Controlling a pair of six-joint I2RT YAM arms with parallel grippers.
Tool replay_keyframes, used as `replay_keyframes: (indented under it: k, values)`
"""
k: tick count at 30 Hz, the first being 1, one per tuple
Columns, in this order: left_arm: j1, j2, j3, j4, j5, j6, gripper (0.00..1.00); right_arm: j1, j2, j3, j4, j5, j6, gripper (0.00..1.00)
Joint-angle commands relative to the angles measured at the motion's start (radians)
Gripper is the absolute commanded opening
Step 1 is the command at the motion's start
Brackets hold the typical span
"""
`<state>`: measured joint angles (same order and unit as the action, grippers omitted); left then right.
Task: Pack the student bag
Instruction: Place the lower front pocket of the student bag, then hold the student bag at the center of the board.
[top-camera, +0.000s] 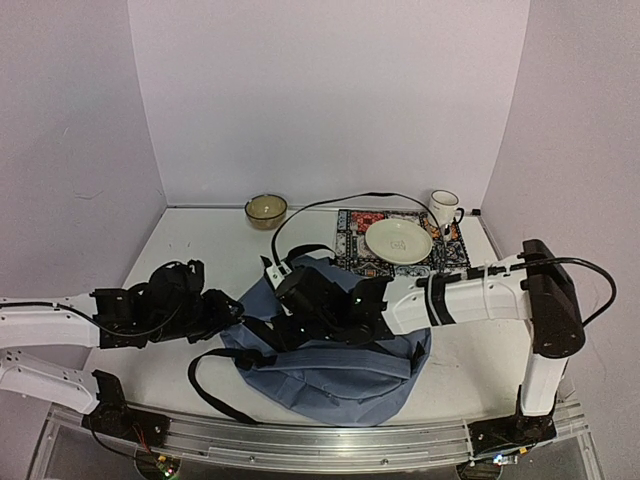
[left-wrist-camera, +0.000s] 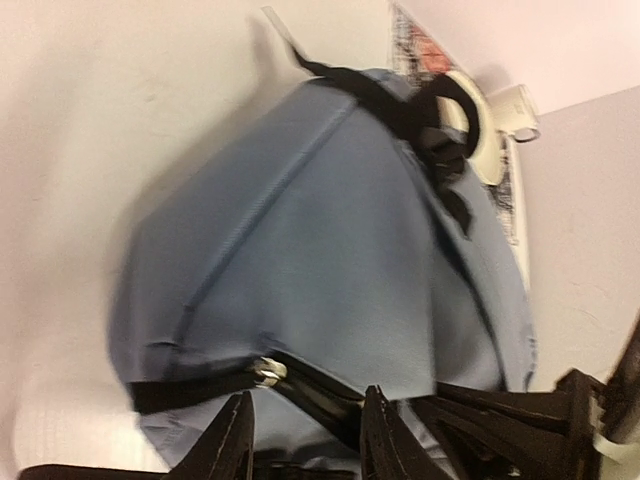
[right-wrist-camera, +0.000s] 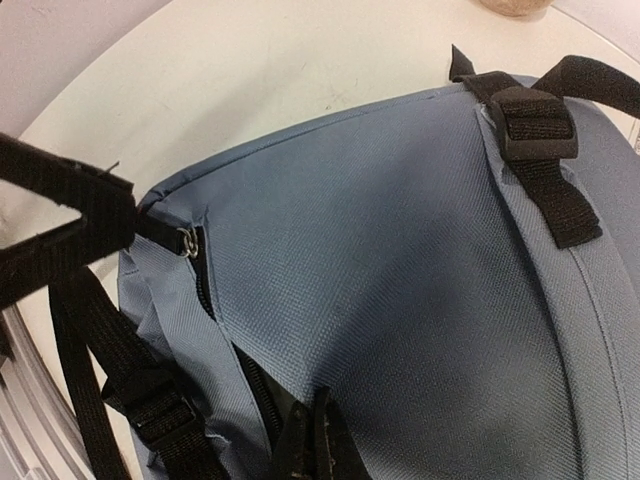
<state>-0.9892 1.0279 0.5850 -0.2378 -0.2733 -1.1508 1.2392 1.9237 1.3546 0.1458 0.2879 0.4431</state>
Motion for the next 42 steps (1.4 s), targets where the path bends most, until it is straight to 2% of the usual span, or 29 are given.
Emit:
replay_keyframes:
  k: [1, 6, 10, 12, 16, 21, 24, 30, 32, 36, 42]
  values:
    - [0.113, -0.011, 0.02, -0.099, 0.019, 0.03, 0.39, -0.006, 0.018, -0.022, 0.008, -0.061, 0.009, 0.0]
    - [0.226, -0.041, -0.01, -0.09, 0.09, 0.081, 0.46, -0.006, 0.031, -0.03, -0.026, -0.088, 0.009, 0.05]
    - [0.297, -0.024, -0.037, 0.012, 0.235, 0.116, 0.48, -0.006, 0.02, -0.056, -0.038, -0.075, 0.014, 0.05]
    - [0.307, -0.003, -0.044, 0.067, 0.302, 0.118, 0.5, -0.006, 0.014, -0.066, -0.043, -0.063, 0.012, 0.05]
    - [0.313, 0.061, -0.033, 0.119, 0.35, 0.138, 0.52, -0.006, -0.003, -0.081, -0.053, -0.048, 0.006, 0.05]
    - [0.317, 0.154, -0.027, 0.179, 0.438, 0.155, 0.5, -0.006, -0.027, -0.099, -0.057, -0.026, 0.006, 0.05]
    - [0.318, 0.174, -0.025, 0.184, 0.457, 0.164, 0.43, -0.006, -0.047, -0.113, -0.058, -0.014, 0.006, 0.05]
    - [0.316, 0.104, -0.036, 0.209, 0.536, 0.135, 0.08, -0.006, -0.09, -0.13, -0.065, 0.003, 0.016, 0.05]
    - [0.313, 0.078, -0.053, 0.228, 0.56, 0.112, 0.0, -0.005, -0.105, -0.129, -0.071, 0.0, 0.019, 0.07]
    - [0.283, 0.054, -0.076, 0.298, 0.593, 0.061, 0.0, 0.012, -0.133, -0.103, -0.095, -0.009, 0.016, 0.17]
    - [0.176, 0.078, -0.082, 0.385, 0.565, -0.008, 0.0, 0.052, -0.164, -0.035, -0.129, -0.009, 0.008, 0.34]
